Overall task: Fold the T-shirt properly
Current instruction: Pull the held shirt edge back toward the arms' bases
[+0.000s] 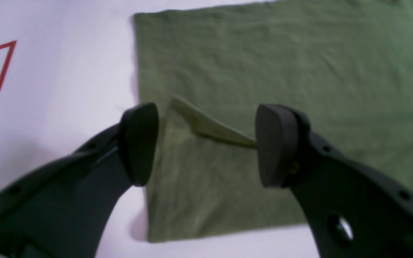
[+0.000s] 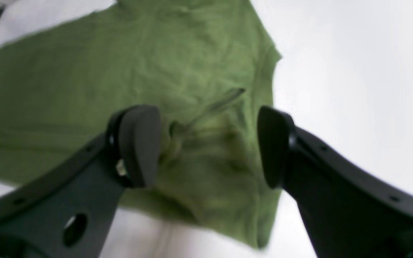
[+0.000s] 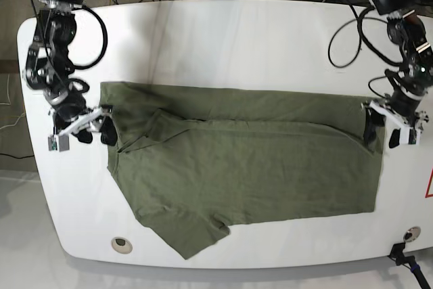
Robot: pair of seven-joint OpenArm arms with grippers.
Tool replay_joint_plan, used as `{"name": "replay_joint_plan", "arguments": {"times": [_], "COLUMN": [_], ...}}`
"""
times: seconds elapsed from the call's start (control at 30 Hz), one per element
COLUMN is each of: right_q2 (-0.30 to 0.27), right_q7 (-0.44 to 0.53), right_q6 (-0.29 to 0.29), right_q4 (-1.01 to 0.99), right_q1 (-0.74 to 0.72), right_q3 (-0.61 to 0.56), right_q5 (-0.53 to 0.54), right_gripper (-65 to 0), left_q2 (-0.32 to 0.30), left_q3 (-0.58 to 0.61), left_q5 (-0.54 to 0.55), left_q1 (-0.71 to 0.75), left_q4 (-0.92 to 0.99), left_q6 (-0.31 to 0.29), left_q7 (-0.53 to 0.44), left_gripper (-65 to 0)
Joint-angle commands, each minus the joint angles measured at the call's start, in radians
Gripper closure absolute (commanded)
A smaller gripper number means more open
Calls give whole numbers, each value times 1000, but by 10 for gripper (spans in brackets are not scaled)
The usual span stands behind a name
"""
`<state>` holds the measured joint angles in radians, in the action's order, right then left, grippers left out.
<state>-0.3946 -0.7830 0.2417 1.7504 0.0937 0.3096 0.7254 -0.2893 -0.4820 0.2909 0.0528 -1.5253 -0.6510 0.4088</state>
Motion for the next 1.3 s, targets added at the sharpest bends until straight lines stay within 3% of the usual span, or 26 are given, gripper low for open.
{"name": "replay_joint_plan", "arguments": {"times": [0.0, 0.17, 0.27, 0.37, 0.8, 1.27], "right_q2": [-8, 64, 105, 127, 104, 110], "right_q7": [30, 165, 211, 261, 406, 431], "right_q6": [9, 20, 98, 117, 118, 137], "right_q4": [89, 125, 93, 39, -168, -209], "right_q1": [27, 160, 191, 197, 180, 173], "right_q3": [4, 0, 4, 6, 3, 0], "right_q5": [-86, -352, -402, -455, -456, -455], "right_gripper": [-412, -412, -412, -412, -412, -412], "left_q2": [-14, 17, 43, 66, 69, 71], "left_q3": [-4, -4, -7, -5, -10, -8], "left_q5": [21, -95, -147, -155, -157, -157], "left_q1": [22, 118, 143, 158, 186, 193], "left_q4": [-44, -68, -65, -65, -63, -63], "left_q6": [-3, -3, -3, -3, -3, -3], "left_q7": [-52, -170, -219, -262, -267, -267], "left_gripper": [-403, -403, -403, -403, -403, -403]}}
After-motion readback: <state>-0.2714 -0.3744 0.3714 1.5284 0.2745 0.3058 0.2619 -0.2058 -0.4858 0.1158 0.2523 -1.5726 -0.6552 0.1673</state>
